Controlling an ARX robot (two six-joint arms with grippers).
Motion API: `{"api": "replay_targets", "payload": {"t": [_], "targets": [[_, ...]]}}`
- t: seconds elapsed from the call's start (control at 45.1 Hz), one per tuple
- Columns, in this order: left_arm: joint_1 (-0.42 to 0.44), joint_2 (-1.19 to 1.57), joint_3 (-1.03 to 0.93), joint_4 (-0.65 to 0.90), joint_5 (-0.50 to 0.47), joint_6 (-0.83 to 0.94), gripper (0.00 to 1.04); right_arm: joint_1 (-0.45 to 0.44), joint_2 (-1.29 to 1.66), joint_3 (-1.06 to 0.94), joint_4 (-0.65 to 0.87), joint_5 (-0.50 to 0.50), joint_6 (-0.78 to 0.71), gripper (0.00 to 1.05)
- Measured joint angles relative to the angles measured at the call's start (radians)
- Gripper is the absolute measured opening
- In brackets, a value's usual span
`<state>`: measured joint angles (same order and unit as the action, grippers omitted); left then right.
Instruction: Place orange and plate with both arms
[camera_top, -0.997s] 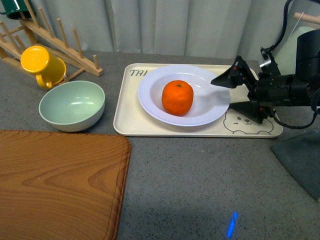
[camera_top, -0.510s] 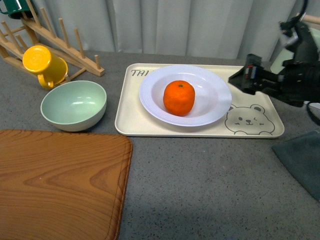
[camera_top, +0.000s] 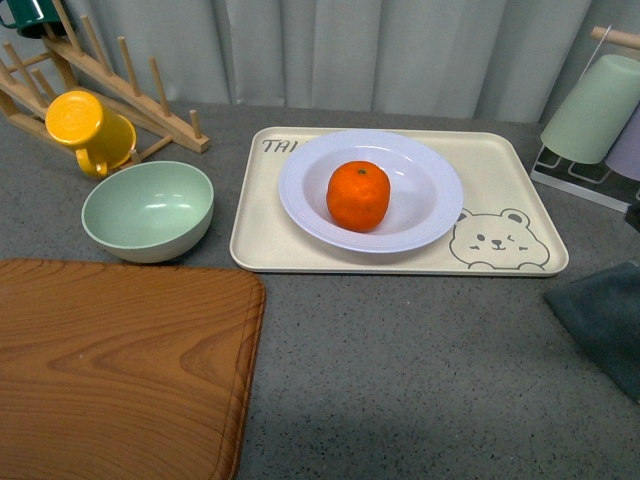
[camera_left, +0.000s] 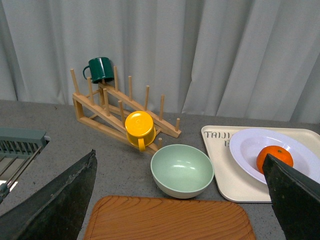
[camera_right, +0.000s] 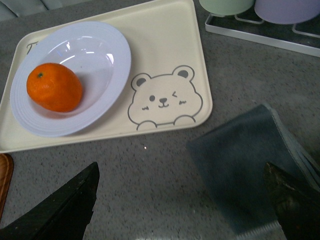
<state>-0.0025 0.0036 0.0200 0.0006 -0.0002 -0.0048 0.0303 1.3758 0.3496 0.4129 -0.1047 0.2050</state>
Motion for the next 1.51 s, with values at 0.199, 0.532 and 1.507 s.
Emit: {"api": "replay_targets", "payload": {"t": [0.199, 0.532, 1.507], "targets": [[0.0, 0.0, 0.0, 0.0, 0.0, 0.0, 0.98, 0.019, -0.311, -0.169, -0.129, 0.069, -0.006, 0.96], [0.0, 0.0, 0.0, 0.0, 0.0, 0.0, 0.98, -0.015, -0.294, -0.357, 0.298, 0.105, -0.12, 0.81], [0.001, -0.002, 0.0, -0.002, 0.0, 0.0, 0.98, -0.029, -1.085, -0.346, -0.118, 0.104, -0.201, 0.01]]}}
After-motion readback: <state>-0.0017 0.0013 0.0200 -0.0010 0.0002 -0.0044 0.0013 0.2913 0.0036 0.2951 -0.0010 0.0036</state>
